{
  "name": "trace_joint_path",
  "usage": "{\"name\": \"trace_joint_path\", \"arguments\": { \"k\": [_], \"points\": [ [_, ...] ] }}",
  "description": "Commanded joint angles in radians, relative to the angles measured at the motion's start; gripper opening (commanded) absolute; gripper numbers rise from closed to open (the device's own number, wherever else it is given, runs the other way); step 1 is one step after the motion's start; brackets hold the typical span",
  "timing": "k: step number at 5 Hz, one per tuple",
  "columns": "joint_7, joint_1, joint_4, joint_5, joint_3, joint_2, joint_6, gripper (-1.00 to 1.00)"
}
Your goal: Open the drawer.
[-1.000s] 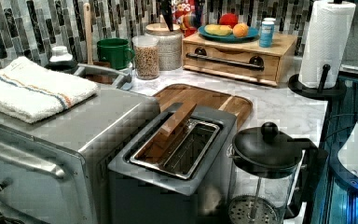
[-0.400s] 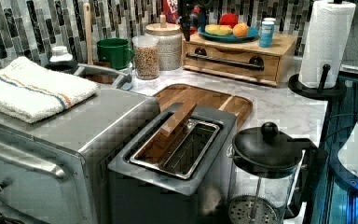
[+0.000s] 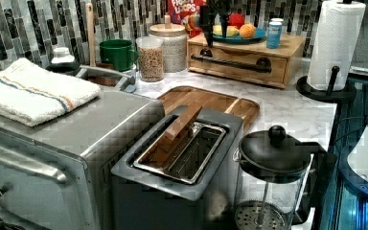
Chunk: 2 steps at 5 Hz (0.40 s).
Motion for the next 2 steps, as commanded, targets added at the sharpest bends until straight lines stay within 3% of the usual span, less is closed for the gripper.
{"name": "trace_joint_path", "arguments": {
  "k": [1, 2],
  "points": [
    [-0.033, -0.013, 0.029, -0.028, -0.008, 0.055, 0.113, 1.0],
    [-0.025, -0.027, 0.027, -0.024, -0.006, 0.093, 0.162, 1.0]
  ]
}}
